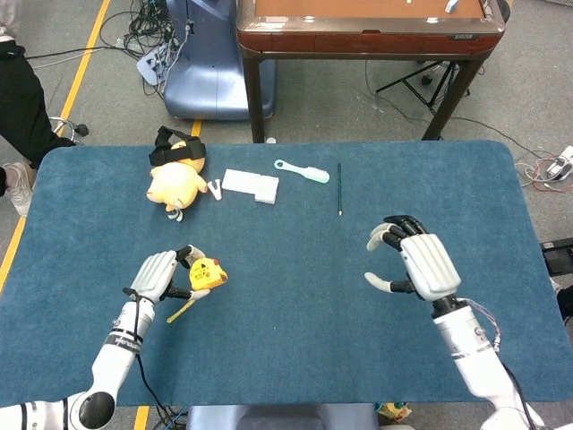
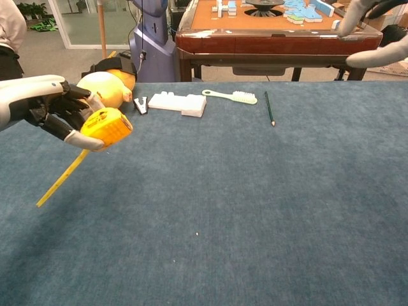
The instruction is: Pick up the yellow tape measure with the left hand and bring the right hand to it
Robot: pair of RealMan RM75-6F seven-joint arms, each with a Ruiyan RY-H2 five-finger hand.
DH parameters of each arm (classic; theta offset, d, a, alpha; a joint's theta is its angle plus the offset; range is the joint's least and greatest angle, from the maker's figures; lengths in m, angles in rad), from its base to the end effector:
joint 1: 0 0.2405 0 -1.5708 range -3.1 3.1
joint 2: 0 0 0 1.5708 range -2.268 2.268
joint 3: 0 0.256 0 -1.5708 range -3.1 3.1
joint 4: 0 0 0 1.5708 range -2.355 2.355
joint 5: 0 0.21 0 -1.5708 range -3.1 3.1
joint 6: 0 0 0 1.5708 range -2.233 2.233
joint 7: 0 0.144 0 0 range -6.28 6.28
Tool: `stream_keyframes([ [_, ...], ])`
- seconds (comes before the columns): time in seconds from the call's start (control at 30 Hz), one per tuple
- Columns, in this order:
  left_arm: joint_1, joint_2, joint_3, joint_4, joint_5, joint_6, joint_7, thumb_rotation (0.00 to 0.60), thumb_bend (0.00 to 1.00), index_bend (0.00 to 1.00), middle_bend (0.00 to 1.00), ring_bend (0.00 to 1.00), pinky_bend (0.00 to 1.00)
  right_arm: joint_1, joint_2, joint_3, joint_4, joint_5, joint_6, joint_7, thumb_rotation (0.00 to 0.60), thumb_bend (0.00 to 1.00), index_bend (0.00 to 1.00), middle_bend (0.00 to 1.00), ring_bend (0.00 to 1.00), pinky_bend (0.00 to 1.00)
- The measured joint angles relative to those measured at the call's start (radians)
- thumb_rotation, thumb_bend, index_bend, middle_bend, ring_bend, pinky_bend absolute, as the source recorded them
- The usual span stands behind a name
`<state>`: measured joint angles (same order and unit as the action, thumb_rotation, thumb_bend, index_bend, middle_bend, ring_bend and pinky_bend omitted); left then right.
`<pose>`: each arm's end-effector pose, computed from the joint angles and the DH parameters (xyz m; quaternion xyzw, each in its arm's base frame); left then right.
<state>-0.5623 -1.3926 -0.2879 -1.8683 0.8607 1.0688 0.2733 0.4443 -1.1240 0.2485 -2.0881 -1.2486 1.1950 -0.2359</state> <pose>-0.1553 0.3040 0.0373 -0.5855 -0.5696 -0.4174 0.3980 -0.1355 -0.2688 0.1210 0.6359 -0.4298 0.4887 0.4148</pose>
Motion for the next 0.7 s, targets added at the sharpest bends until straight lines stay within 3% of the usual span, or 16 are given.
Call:
stream_keyframes([
  [0.2,-0.042,0.004,-0.024,-0.052,-0.098,0.037,0.066,0.600,0.13,0.48,0.51,0.39,0.25,0.094,-0.135,0.035,0.007,0.121,-0.011,-0.119,0.600,0.11,0.45,0.36,0.19,0.14],
  [0.7,-0.125,-0.010,-0.066,-0.119,-0.268,0.108,0.111,0.600,0.13,0.48,0.51,0.39,0.26,0.303,-0.460,0.096,0.142,0.300,0.038,-0.345,0.600,0.11,0.45,0.36,0.19,0.14],
])
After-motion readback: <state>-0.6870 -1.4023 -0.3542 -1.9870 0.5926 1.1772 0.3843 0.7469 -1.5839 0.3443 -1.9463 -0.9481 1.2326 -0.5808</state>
